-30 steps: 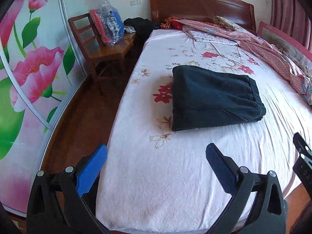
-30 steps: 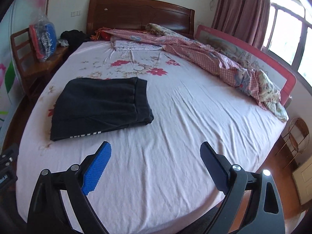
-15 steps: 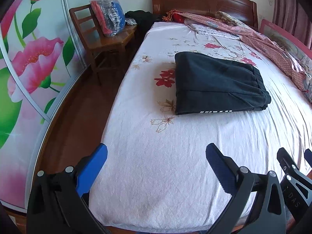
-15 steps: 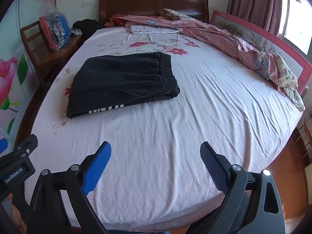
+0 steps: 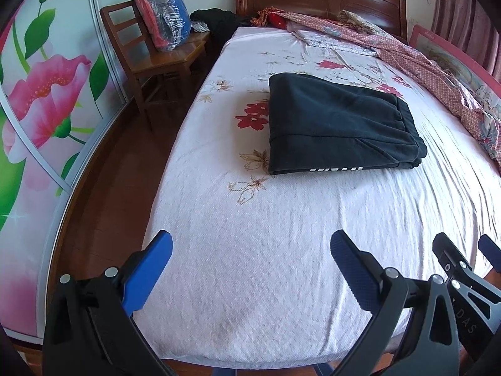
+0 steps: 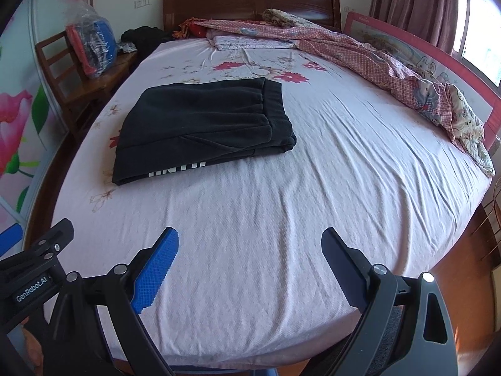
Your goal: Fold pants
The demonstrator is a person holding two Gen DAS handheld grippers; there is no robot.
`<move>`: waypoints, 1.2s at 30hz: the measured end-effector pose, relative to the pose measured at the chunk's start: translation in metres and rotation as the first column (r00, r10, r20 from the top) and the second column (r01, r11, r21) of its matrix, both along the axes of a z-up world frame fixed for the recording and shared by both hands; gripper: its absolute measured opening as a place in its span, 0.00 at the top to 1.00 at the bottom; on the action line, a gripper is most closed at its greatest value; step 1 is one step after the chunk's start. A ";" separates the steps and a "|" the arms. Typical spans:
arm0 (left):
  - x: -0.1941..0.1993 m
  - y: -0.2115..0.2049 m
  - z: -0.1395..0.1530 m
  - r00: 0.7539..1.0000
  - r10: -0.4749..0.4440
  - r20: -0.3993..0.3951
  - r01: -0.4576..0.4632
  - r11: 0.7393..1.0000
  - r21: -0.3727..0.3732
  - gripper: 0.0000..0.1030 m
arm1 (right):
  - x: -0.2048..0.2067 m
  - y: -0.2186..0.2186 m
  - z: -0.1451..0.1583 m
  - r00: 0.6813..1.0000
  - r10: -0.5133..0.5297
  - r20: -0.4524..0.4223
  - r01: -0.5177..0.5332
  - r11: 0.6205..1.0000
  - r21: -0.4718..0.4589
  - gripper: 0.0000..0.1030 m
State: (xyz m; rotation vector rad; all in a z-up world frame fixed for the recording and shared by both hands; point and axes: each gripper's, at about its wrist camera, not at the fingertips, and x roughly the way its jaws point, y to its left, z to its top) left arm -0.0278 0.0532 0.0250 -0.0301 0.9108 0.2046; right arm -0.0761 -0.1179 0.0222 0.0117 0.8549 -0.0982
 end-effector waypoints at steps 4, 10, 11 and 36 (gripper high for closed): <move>0.000 0.001 -0.001 1.000 -0.001 -0.003 0.001 1.000 -0.008 0.02 | 0.001 0.002 -0.001 1.000 0.004 -0.001 -0.004 1.000 0.001 0.11; 0.000 0.000 -0.002 1.000 -0.005 -0.009 0.005 1.000 -0.012 0.02 | 0.001 0.002 -0.001 1.000 0.006 -0.006 -0.006 1.000 0.009 0.11; 0.000 0.000 -0.002 1.000 -0.007 -0.007 0.007 1.000 -0.015 0.02 | 0.000 0.002 0.000 1.000 0.007 -0.006 -0.007 1.000 0.011 0.11; -0.003 0.000 0.002 1.000 -0.018 0.001 0.018 0.999 -0.029 0.02 | 0.000 0.003 0.002 1.000 0.018 0.000 -0.018 1.000 0.020 0.11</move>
